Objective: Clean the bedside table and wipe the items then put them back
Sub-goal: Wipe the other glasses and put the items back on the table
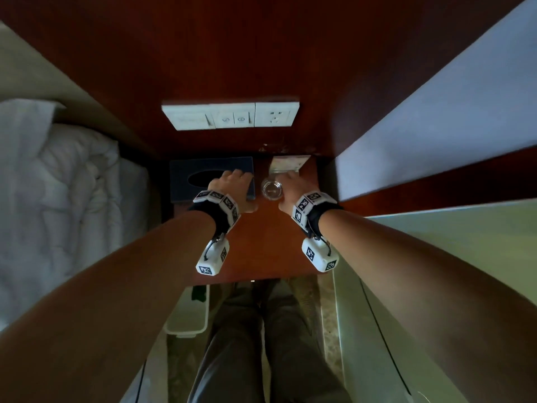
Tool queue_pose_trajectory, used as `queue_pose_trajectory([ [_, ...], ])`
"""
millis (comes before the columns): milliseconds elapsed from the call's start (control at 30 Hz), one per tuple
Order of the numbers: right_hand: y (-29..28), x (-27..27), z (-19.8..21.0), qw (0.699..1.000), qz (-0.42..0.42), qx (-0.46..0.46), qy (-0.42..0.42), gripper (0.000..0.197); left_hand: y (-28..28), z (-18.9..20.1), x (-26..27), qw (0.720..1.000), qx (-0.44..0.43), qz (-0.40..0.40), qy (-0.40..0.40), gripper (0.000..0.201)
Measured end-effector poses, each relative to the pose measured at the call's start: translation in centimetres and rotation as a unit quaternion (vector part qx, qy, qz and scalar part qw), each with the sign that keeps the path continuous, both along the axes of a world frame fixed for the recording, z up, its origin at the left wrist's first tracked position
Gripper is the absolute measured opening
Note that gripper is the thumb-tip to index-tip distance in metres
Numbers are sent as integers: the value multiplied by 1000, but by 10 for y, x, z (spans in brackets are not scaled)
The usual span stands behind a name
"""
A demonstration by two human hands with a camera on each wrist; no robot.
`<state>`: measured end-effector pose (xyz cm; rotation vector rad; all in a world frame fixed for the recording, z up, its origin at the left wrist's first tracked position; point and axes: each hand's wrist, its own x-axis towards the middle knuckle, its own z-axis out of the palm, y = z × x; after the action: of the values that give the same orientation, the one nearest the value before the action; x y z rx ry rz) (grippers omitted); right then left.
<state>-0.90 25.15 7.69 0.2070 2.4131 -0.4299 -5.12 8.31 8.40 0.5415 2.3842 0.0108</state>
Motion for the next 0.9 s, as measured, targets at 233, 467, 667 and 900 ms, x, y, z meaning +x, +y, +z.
queue_pose_trajectory([
  [233,-44,25,111,997,75,29,6,57,-50,110,37,1000,2,-20,14,86],
  [467,-106,52,197,980,187,36,65,56,-110,200,79,996,13,21,86,74],
  [667,-174,96,234,956,267,31,117,52,-180,243,150,985,-22,100,139,72],
  [900,-279,172,250,929,346,-5,131,51,-289,260,268,965,-66,217,129,75],
])
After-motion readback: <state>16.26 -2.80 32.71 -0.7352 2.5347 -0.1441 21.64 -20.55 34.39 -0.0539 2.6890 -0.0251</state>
